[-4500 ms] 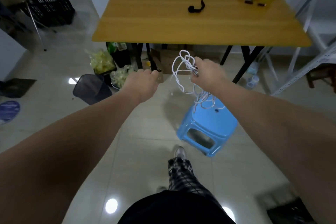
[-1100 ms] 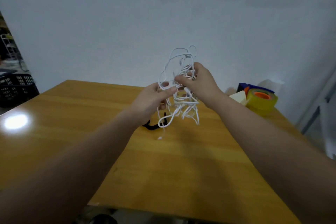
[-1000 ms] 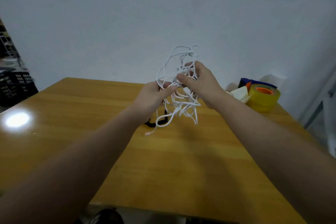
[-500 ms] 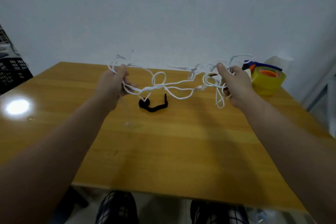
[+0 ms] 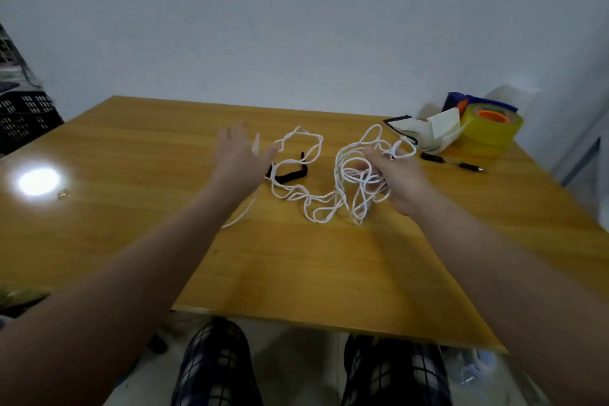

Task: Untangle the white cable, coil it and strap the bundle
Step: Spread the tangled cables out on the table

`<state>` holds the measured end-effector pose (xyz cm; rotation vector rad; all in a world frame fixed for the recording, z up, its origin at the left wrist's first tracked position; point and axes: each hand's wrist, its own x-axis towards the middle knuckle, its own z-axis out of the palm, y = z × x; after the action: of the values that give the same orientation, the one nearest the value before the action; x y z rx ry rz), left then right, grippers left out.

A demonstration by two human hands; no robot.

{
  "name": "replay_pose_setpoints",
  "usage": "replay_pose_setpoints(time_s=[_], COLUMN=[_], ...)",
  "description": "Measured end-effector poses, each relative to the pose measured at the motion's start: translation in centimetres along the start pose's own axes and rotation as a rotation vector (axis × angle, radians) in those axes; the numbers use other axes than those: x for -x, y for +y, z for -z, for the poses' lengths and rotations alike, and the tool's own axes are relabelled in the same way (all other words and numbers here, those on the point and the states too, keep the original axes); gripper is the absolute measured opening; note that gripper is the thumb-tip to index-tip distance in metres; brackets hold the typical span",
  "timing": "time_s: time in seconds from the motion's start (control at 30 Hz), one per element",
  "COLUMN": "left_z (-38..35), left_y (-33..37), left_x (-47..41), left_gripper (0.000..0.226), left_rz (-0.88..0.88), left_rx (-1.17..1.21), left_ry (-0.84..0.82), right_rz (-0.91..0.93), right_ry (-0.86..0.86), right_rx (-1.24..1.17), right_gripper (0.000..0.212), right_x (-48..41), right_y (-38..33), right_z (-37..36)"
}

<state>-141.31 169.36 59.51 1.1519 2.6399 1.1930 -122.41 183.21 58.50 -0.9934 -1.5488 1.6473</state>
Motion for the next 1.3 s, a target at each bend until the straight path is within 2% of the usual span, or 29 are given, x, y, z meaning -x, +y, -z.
replay_pose_setpoints(time_s=[0.07, 0.13, 0.2, 0.3, 0.4, 0.5, 0.63, 0.77, 0.83, 0.97, 1.03, 1.1, 1.17, 1.2, 1.23, 1.3], left_z=[-0.4, -1.3, -2.5, -3.7, -3.4, -2.6, -2.6, -3.5, -3.1, -1.4, -0.8, -0.4, 0.1, 0.3, 0.4, 0.5], left_y=[1.6, 2.7, 3.0, 2.5, 1.9, 1.9, 3.4, 4.1, 3.5, 1.0, 0.3, 0.3, 0.9, 1.1, 1.2, 1.3], left_x=[1.5, 2.8, 3.4, 3.3, 2.6, 2.4, 3.1, 2.7, 2.3, 0.9, -0.1, -0.9, -1.2, -1.4, -1.5, -1.6], left_gripper=[0.029, 0.042, 0.052, 0.047, 0.025, 0.031, 0.043, 0.029, 0.026, 0.02, 0.02, 0.022, 0.026, 0.025, 0.024, 0.021], left_rz=[-0.121, -0.185, -0.207, -0.17, -0.162, -0.178, -0.111, -0.053, -0.04, 0.017, 0.039, 0.06, 0.07, 0.077, 0.078, 0.052], left_rx=[0.075, -0.039, -0.157, -0.144, -0.096, 0.03, 0.287, 0.36, 0.368, 0.414, 0.534, 0.62, 0.657, 0.673, 0.681, 0.666], left_ry=[-0.088, -0.285, -0.393, -0.401, -0.4, -0.378, -0.429, -0.349, -0.313, -0.286, -0.196, -0.078, -0.004, -0.001, -0.019, -0.081], right_rz=[0.028, 0.059, 0.08, 0.106, 0.147, 0.145, 0.136, 0.152, 0.216, 0.412, 0.525, 0.535, 0.44, 0.389, 0.331, 0.109], right_ry=[-0.02, -0.023, -0.037, -0.06, -0.088, -0.113, -0.147, -0.213, -0.181, 0.091, 0.163, 0.187, 0.119, 0.027, -0.092, -0.422], right_rx=[-0.042, -0.07, -0.107, -0.124, -0.192, -0.251, -0.286, -0.301, -0.248, 0.052, 0.311, 0.453, 0.472, 0.553, 0.679, 0.761], right_gripper=[0.005, 0.008, 0.021, 0.029, 0.016, 0.019, 0.026, 0.023, 0.024, 0.025, 0.023, 0.023, 0.019, 0.013, 0.017, 0.053], right_x=[0.2, 0.4, 0.6, 0.7, 0.5, 0.3, 0.2, 0.4, 0.2, -0.7, -1.1, -1.5, -1.8, -1.8, -1.7, -1.6], right_y=[-0.1, -0.4, -0.6, -1.3, -2.9, -4.4, -5.0, -5.3, -5.6, -5.3, -4.7, -3.8, -2.4, -1.7, -1.1, -0.9], right_z=[-0.6, -1.3, -1.9, -2.6, -2.2, -1.1, -1.6, -2.6, -2.0, 1.6, 3.2, 3.4, 2.8, 2.7, 2.8, 3.9])
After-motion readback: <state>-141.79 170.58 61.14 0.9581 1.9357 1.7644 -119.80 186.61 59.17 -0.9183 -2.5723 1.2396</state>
